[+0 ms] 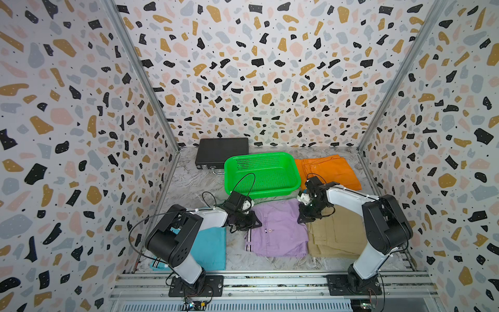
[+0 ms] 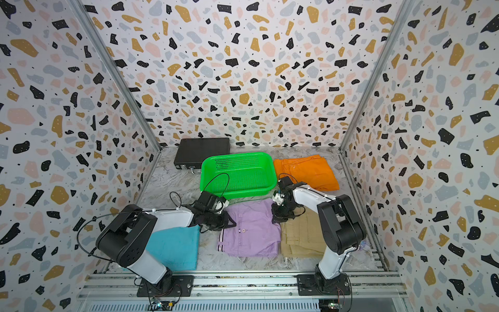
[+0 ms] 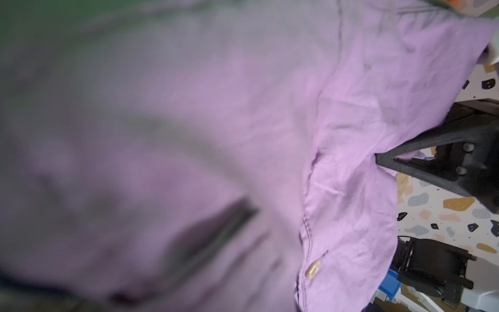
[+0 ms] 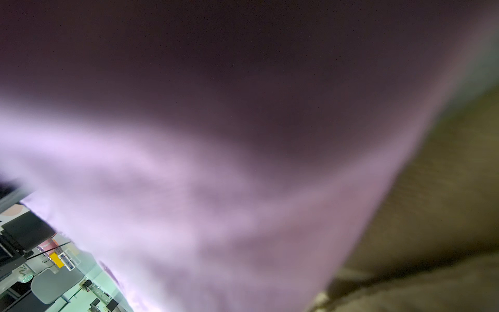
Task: Put the folded long pants in the basket
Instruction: Pick up the long pant at the center of the board, then place the long pant in the basket.
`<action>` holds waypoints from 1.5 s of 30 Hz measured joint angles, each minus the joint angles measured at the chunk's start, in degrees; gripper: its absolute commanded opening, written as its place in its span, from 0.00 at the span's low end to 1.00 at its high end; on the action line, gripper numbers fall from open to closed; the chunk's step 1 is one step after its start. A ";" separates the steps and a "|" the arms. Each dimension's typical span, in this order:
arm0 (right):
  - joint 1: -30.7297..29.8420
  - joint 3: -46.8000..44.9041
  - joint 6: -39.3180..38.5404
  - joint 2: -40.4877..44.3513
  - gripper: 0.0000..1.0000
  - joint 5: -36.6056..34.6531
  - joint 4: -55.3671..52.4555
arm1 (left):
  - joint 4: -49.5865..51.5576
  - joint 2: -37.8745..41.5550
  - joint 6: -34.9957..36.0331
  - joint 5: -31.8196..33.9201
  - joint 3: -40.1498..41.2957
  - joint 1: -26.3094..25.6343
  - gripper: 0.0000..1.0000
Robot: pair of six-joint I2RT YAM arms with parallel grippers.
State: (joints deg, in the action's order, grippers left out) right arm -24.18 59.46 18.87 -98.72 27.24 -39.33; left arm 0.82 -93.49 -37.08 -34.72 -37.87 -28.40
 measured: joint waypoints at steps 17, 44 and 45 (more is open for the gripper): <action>-0.85 3.48 -0.96 9.51 0.00 8.17 -6.71 | 20.37 25.07 -1.42 9.25 -0.92 -0.68 0.00; 2.45 67.63 0.13 -21.11 0.00 10.64 -21.77 | 50.95 -5.42 11.67 2.73 -59.93 15.65 0.00; 2.75 69.46 0.24 -23.30 0.00 10.60 -21.79 | 51.32 -8.00 12.31 2.38 -61.94 16.15 0.00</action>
State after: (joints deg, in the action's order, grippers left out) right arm -21.43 128.92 19.11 -122.02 37.85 -61.12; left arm 52.14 -101.49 -24.77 -32.34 -99.81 -12.25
